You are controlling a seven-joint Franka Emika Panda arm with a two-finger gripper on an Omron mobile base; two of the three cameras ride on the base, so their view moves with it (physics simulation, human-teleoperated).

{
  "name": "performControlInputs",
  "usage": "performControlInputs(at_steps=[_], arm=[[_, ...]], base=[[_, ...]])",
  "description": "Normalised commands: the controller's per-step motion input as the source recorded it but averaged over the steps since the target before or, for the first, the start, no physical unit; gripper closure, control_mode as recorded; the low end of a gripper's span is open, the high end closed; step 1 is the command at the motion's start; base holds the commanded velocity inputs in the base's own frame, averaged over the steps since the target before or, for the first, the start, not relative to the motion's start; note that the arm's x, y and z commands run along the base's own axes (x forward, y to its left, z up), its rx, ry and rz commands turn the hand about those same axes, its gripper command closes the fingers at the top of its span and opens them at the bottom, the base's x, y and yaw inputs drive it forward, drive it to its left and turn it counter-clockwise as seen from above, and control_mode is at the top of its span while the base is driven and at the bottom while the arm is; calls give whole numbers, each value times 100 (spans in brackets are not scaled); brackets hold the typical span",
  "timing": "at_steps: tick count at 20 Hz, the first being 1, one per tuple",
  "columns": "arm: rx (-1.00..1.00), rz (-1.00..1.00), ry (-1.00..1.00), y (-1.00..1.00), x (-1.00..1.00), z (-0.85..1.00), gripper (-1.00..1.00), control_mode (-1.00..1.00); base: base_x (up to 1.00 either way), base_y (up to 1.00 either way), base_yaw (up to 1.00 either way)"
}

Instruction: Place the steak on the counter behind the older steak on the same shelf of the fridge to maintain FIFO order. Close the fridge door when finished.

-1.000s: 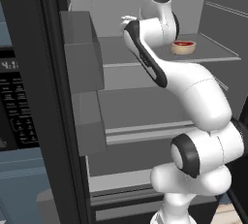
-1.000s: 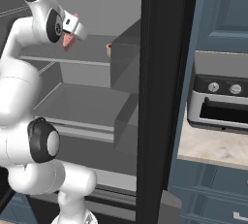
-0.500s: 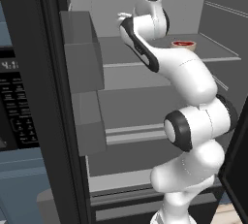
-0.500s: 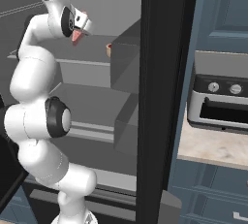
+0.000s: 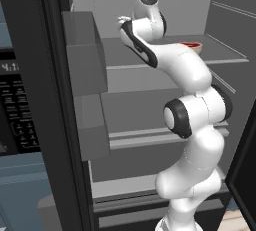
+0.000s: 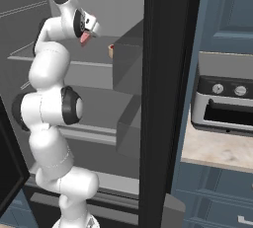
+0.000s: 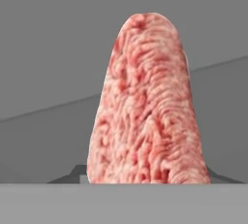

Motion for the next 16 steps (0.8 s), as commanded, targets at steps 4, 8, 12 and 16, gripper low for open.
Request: performControlInputs(at_steps=[4, 8, 12, 16], arm=[[0, 0, 0, -1, 63, -38, 100, -100], [0, 0, 1, 0, 51, -36, 100, -100], [-1, 0, 1, 0, 9, -66, -100, -100], [-4, 0, 0, 0, -18, -70, -100, -100]], base=[[0, 0, 0], [0, 0, 0], [0, 0, 0], [0, 0, 0]])
